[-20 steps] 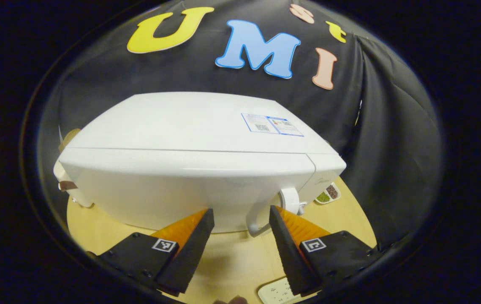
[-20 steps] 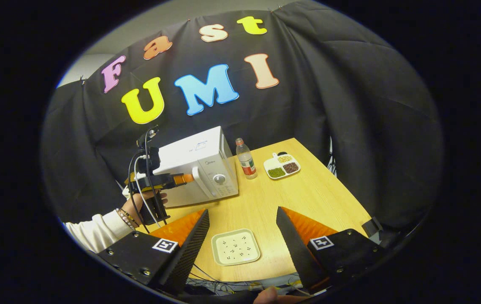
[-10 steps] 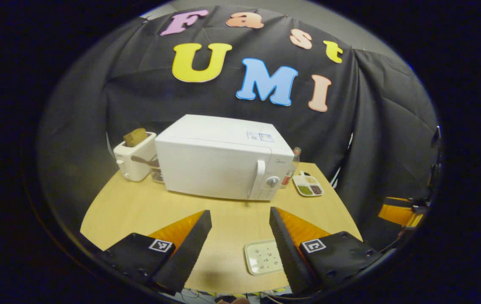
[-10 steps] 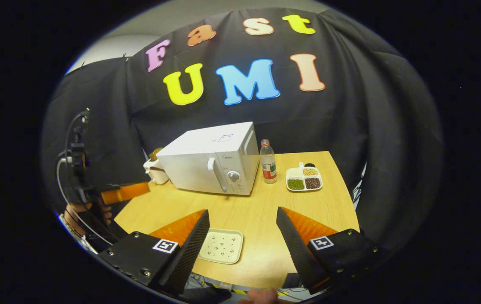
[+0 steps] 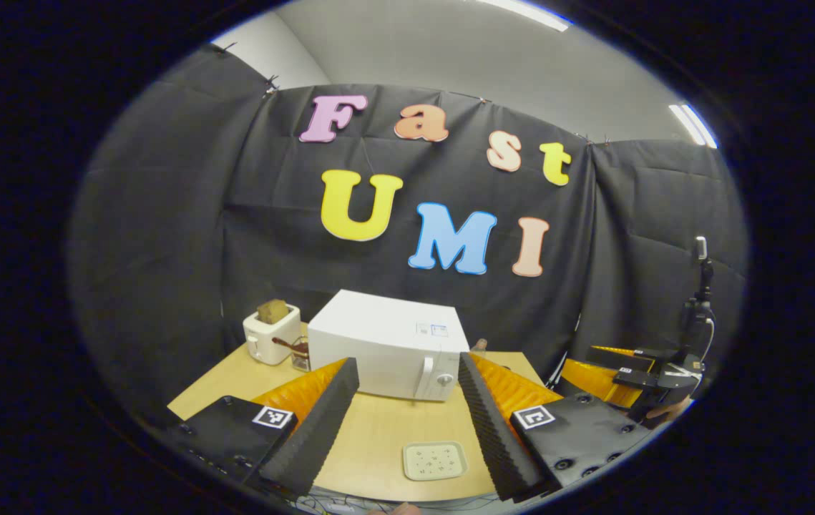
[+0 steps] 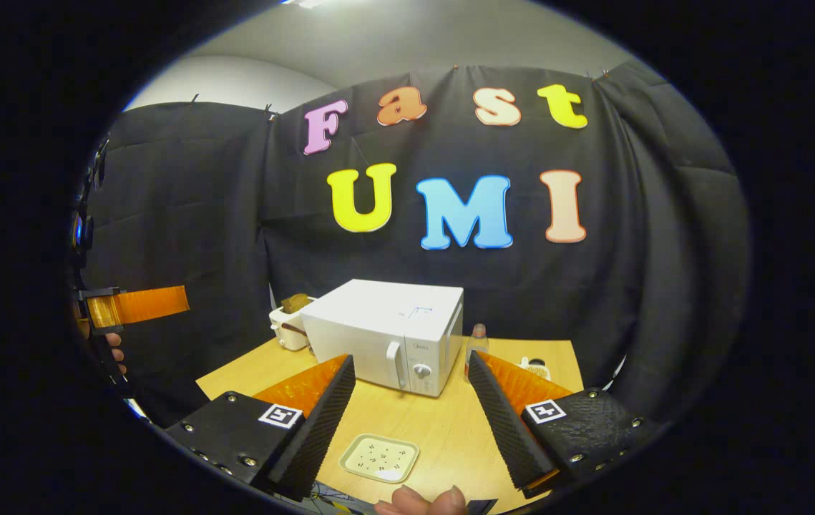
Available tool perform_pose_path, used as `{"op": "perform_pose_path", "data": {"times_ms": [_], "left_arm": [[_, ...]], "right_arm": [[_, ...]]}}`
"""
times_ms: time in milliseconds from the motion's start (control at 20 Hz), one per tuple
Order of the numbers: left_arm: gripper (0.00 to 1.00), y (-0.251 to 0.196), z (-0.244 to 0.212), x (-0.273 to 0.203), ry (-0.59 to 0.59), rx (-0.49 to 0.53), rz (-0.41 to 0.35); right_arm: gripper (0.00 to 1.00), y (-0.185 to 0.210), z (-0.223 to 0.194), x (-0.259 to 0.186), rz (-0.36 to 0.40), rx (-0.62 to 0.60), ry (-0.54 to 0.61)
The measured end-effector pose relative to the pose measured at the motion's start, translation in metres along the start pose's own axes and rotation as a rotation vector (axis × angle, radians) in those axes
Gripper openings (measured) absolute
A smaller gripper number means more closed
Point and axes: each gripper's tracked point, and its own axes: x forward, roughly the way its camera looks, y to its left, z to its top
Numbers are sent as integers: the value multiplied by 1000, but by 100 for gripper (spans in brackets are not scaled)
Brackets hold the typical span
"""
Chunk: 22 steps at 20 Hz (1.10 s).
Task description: Open the microwave oven with the left hand, put the food in, and close the microwave oven.
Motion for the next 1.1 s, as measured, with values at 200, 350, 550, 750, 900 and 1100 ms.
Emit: {"op": "perform_pose_path", "data": {"times_ms": [200, 350, 550, 750, 900, 1100], "left_arm": [[92, -1, 52, -35, -184, 127, -8], [96, -5, 57, -55, -219, 179, -29], [92, 6, 49, -65, -205, 143, -57], [92, 27, 49, -73, -210, 117, -43], [92, 39, 49, -78, -211, 96, -29], [96, 49, 49, -83, -218, 72, -20]], "right_arm": [[97, 5, 59, -27, -122, -64, -173], [97, 20, 67, -40, -169, -53, -210], [97, 49, 71, -42, -159, -89, -203], [97, 67, 85, -42, -163, -105, -233], [97, 81, 83, -38, -133, -108, -220], [97, 92, 85, -33, -112, -103, -211]]}}
